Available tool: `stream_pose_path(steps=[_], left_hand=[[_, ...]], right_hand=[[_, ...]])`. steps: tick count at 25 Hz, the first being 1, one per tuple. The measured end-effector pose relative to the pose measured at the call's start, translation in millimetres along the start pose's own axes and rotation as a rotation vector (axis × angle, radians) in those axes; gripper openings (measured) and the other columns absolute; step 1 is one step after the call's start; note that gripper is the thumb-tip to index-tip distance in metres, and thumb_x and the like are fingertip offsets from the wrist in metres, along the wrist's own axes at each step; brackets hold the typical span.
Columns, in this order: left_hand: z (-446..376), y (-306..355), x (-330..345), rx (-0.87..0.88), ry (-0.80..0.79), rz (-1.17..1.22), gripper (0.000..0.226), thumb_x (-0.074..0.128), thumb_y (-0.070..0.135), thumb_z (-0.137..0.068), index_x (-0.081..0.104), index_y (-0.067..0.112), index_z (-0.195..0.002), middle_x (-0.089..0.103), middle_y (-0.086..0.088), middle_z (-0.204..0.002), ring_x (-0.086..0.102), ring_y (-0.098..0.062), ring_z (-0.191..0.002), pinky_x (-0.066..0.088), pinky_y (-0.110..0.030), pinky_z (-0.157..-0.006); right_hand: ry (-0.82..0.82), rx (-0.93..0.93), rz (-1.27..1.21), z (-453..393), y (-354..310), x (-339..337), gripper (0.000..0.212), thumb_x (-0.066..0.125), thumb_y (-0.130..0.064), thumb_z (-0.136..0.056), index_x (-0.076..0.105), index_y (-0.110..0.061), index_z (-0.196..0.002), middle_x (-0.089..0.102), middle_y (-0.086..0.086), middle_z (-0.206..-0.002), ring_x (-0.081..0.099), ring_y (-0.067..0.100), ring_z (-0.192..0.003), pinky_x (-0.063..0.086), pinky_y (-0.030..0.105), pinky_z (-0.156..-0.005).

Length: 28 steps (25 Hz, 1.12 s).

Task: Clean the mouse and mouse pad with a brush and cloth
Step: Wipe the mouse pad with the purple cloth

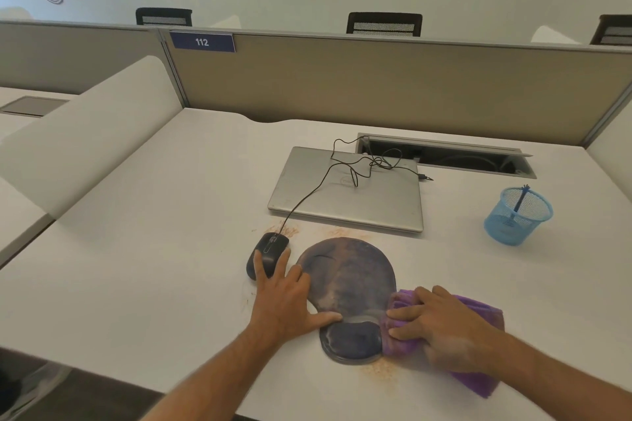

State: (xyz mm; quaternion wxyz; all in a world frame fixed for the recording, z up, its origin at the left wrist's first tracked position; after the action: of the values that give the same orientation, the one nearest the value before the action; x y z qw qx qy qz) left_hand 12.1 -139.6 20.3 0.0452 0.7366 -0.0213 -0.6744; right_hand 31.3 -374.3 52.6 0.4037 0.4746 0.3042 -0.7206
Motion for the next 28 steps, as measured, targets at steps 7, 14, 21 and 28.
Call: stream_pose_path(steps=[7,14,21,28], left_hand=[[-2,-2,4,-0.023,-0.074,-0.061,0.097,0.025,0.101,-0.071,0.073,0.024,-0.105,0.07,0.004,-0.122,0.04,-0.035,-0.143,0.003,-0.08,-0.109],[-3,-6,10,-0.031,-0.1,-0.049,0.095,0.029,0.102,-0.069,0.073,0.028,-0.108,0.068,0.007,-0.126,0.039,-0.035,-0.143,0.005,-0.081,-0.108],[-5,-6,10,-0.032,-0.135,-0.075,0.102,0.021,0.105,-0.066,0.07,0.03,-0.115,0.064,0.007,-0.135,0.03,-0.033,-0.148,-0.003,-0.078,-0.109],[-7,-7,11,-0.043,-0.194,-0.117,0.108,0.012,0.108,-0.06,0.061,0.036,-0.124,0.054,0.013,-0.144,0.014,-0.028,-0.153,-0.014,-0.076,-0.108]], right_hand=[[0.129,-0.101,0.01,-16,-46,9,0.056,0.057,-0.032,-0.092,0.029,-0.045,-0.138,0.024,-0.017,-0.157,0.025,0.024,-0.139,0.03,0.045,-0.103],[-0.006,0.023,0.081,-2,-24,25,0.062,0.058,-0.029,-0.094,0.022,-0.042,-0.143,0.01,-0.01,-0.162,0.012,0.029,-0.145,0.018,0.05,-0.111],[0.048,0.08,-0.001,6,-17,22,0.064,0.057,-0.029,-0.094,0.019,-0.046,-0.143,0.008,-0.018,-0.161,0.012,0.021,-0.143,0.016,0.043,-0.112],[0.095,0.272,0.005,9,13,24,0.055,0.051,-0.032,-0.095,0.026,-0.045,-0.142,0.014,-0.016,-0.16,0.018,0.023,-0.14,0.019,0.041,-0.109]])
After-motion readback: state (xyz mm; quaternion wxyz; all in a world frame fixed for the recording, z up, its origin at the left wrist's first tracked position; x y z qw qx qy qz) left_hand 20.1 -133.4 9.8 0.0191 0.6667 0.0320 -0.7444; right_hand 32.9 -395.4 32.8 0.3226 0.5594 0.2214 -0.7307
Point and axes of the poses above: each hand's wrist, its own z-axis away from the middle knuckle, its own x-axis out of the palm, y = z × x, the point moved 7 cm from there along -z, towards the middle knuckle
